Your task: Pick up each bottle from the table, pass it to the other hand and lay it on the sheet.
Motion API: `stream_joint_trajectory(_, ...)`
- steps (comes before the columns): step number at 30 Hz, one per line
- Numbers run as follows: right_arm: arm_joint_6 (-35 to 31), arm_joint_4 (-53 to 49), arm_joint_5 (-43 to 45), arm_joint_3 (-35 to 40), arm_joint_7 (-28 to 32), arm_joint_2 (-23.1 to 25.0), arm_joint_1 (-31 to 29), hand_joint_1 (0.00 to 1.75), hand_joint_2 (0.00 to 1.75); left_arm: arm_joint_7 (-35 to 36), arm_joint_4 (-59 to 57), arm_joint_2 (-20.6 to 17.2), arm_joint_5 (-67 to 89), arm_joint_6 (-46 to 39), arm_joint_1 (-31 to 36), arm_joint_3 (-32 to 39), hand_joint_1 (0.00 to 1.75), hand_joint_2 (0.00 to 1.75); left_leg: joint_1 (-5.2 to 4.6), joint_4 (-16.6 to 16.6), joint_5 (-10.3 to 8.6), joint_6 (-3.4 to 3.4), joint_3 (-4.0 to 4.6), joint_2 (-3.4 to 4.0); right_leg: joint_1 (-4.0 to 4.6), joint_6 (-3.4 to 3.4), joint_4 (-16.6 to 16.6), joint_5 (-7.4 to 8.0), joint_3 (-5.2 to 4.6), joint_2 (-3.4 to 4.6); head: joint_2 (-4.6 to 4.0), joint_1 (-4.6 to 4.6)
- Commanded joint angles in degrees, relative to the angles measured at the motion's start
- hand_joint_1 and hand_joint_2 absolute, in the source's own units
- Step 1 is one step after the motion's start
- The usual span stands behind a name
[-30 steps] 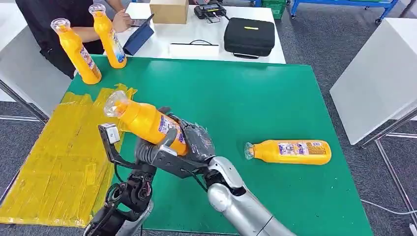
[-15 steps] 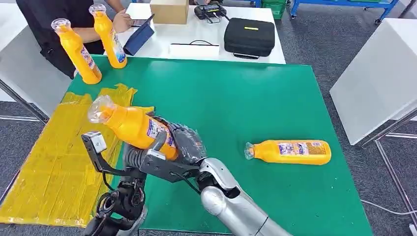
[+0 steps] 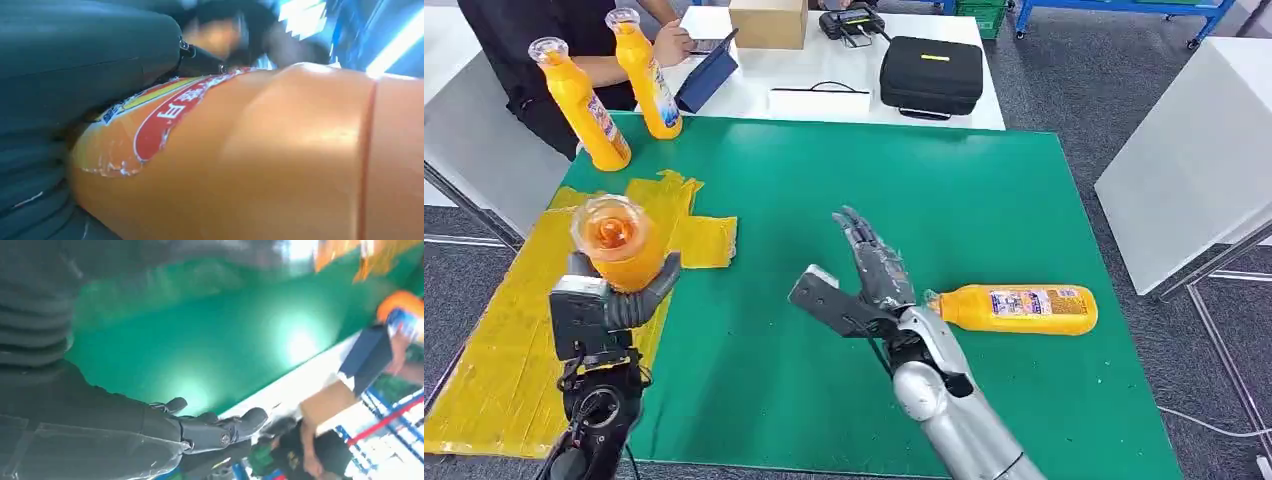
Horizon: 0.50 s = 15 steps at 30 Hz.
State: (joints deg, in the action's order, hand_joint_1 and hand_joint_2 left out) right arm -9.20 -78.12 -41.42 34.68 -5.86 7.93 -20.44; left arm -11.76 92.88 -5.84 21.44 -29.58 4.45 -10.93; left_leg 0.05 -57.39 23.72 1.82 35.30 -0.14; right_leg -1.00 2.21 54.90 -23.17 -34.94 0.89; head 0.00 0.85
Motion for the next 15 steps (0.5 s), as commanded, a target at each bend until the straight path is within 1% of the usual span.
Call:
stream_joint_trajectory(1, 2.01, -6.76, -0.55, -6.04, 1.40, -3.40, 1.93, 0.00, 0.00, 0.98, -20.25, -4.57, 14.97, -4.74, 4.88, 2.31, 1.75, 1.75, 0.00, 0.09, 0.03, -0.16, -0.36, -0.19, 0.02, -0.17, 0.00, -0.11, 0.36, -0.28, 0.00, -0.02)
stream_joint_trajectory(2, 2.17, -6.94, -0.19, -6.17, 2.03, -3.62, 2.09, 0.00, 0.00, 5.53, -22.76, -5.32, 24.71, -6.29, 5.46, 1.16, 1.75, 1.75, 0.00, 0.06, -0.01, -0.08, -0.15, -0.12, 0.01, -0.08, -0.02, -0.04, 0.17, -0.17, 0.00, -0.02)
stream_joint_trajectory(3, 2.50, -7.74, 0.63, -6.73, 2.58, -4.41, 2.57, 0.00, 0.00, 6.24, -25.75, -5.30, 28.98, -5.38, 5.98, 0.32, 1.75, 1.75, 0.01, 0.06, 0.05, -0.14, -0.34, -0.09, 0.02, -0.14, -0.01, -0.09, 0.33, -0.17, 0.00, 0.02)
stream_joint_trajectory(4, 2.74, -8.33, 0.87, -7.02, 2.72, -4.92, 2.90, 0.00, 0.00, 5.36, -27.71, -5.01, 29.93, -6.05, 6.39, 0.11, 1.75, 1.75, -0.01, 0.06, 0.02, -0.10, -0.25, -0.11, 0.00, -0.10, -0.01, -0.07, 0.26, -0.17, 0.00, 0.00)
stream_joint_trajectory(7, 2.74, -8.33, 0.87, -7.02, 2.72, -4.92, 2.90, 0.00, 0.00, 5.36, -27.71, -5.01, 29.93, -6.05, 6.39, 0.11, 1.75, 1.75, -0.01, 0.06, 0.02, -0.10, -0.25, -0.11, 0.00, -0.10, -0.01, -0.07, 0.26, -0.17, 0.00, 0.00)
stream_joint_trajectory(8, 7.85, -15.28, 0.77, -10.14, 3.56, -10.20, 6.82, 0.00, 0.00, 6.51, -40.65, -3.87, 43.87, -7.85, 7.07, -2.75, 1.75, 1.75, 0.00, 0.07, 0.04, -0.13, -0.36, -0.16, 0.01, -0.13, -0.02, -0.11, 0.38, -0.25, 0.00, -0.02)
stream_joint_trajectory(9, 8.23, -15.73, 0.63, -10.35, 3.55, -10.57, 7.15, 0.00, 0.00, 6.53, -40.92, -3.61, 43.89, -7.68, 6.95, -2.66, 1.75, 1.75, -0.01, 0.09, 0.01, -0.09, -0.28, -0.14, 0.00, -0.09, -0.04, -0.08, 0.30, -0.23, 0.00, -0.04)
stream_joint_trajectory(10, 10.13, -18.18, -1.38, -11.73, 3.35, -12.05, 9.37, 0.00, 0.00, 6.24, -41.59, -2.83, 44.68, -6.69, 6.45, -2.63, 1.75, 1.75, -0.06, 0.18, -0.03, -0.08, -0.36, -0.28, -0.05, -0.07, -0.12, -0.09, 0.41, -0.33, 0.00, -0.02)
stream_joint_trajectory(11, 10.37, -19.19, -1.40, -12.20, 3.53, -12.46, 10.32, 0.00, 0.00, 6.47, -41.57, -2.60, 45.00, -6.85, 6.23, -2.64, 1.75, 1.75, -0.10, 0.12, -0.03, -0.05, -0.22, -0.29, -0.09, -0.04, -0.10, -0.07, 0.31, -0.31, 0.00, -0.02)
stream_joint_trajectory(12, 10.37, -19.19, -1.40, -12.20, 3.53, -12.46, 10.32, 0.00, 0.00, 6.47, -41.57, -2.60, 45.00, -6.85, 6.23, -2.64, 1.75, 1.75, -0.10, 0.11, 0.05, -0.09, -0.40, -0.32, -0.08, -0.09, -0.09, -0.15, 0.49, -0.38, 0.00, -0.02)
stream_joint_trajectory(13, 11.18, -19.61, -2.35, -12.37, 3.14, -12.72, 10.85, 0.00, 1.75, 6.69, -41.24, -2.74, 45.49, -5.92, 6.22, -2.75, 1.75, 1.75, -0.13, 0.08, 0.05, -0.08, -0.30, -0.25, -0.10, -0.08, -0.06, -0.13, 0.35, -0.31, 0.00, -0.02)
stream_joint_trajectory(14, 11.87, -20.32, -3.92, -12.52, 2.46, -14.01, 11.91, 0.00, 1.75, 6.70, -42.12, -2.76, 45.52, -3.67, 6.69, -2.98, 1.75, 1.75, -0.14, 0.05, 0.09, -0.12, -0.37, -0.26, -0.11, -0.12, -0.02, -0.18, 0.41, -0.34, 0.00, -0.04)
stream_joint_trajectory(15, 11.97, -21.18, -4.38, -13.10, 2.40, -15.24, 13.32, 0.00, 1.75, 6.72, -43.39, -2.87, 45.45, -1.62, 7.31, -3.38, 1.75, 1.75, -0.16, 0.05, 0.04, -0.09, -0.23, -0.25, -0.14, -0.09, -0.01, -0.13, 0.28, -0.30, 0.00, -0.04)
